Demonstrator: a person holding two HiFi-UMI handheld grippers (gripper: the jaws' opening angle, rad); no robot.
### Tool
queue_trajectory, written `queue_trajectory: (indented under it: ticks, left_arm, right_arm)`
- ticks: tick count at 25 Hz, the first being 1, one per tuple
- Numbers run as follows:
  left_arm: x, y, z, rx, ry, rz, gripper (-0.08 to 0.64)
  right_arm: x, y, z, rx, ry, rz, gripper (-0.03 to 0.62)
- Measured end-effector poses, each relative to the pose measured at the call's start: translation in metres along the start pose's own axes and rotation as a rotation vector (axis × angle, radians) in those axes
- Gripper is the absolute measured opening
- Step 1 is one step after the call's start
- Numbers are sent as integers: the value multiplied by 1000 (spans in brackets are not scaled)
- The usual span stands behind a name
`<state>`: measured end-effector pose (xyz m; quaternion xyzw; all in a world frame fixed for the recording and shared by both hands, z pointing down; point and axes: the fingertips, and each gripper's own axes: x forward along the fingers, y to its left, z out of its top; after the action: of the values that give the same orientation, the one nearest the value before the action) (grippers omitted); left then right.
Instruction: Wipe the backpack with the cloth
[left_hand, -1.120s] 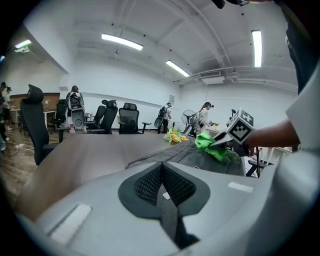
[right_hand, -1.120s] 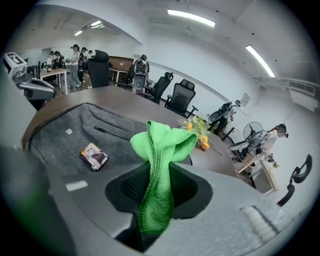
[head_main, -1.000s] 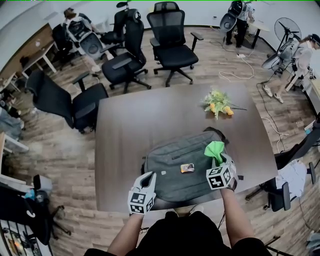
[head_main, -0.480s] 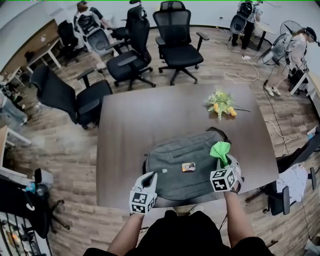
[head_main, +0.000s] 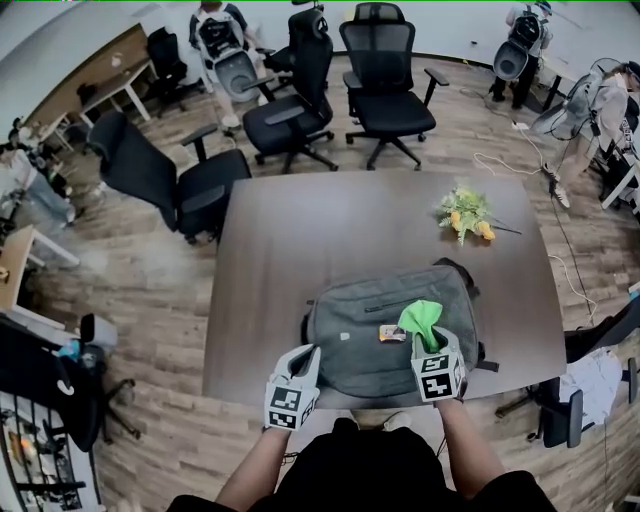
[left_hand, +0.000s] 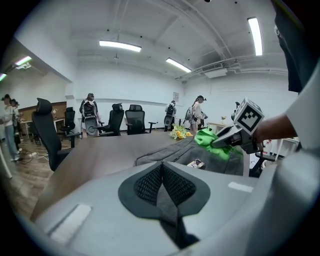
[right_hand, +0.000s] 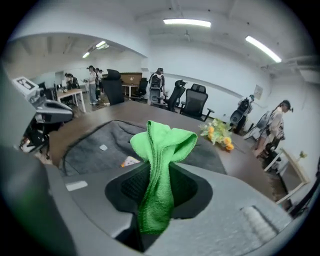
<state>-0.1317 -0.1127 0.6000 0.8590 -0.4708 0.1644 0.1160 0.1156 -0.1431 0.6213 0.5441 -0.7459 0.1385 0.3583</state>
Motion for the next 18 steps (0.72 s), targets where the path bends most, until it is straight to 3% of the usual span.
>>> queue_trajectory:
  ticks: [6,10,18]
  left_arm:
    - [-12,-6,-3,48,1,32,20]
    - [-25,-4,-7,36,13,53,20]
    - [-51,10,-24,-5,24,119,20]
  right_arm:
    - [17,82,12,8,-2,198,107]
    - [19,135,21,-19,3,322,107]
    - [19,206,22,11,33,462,107]
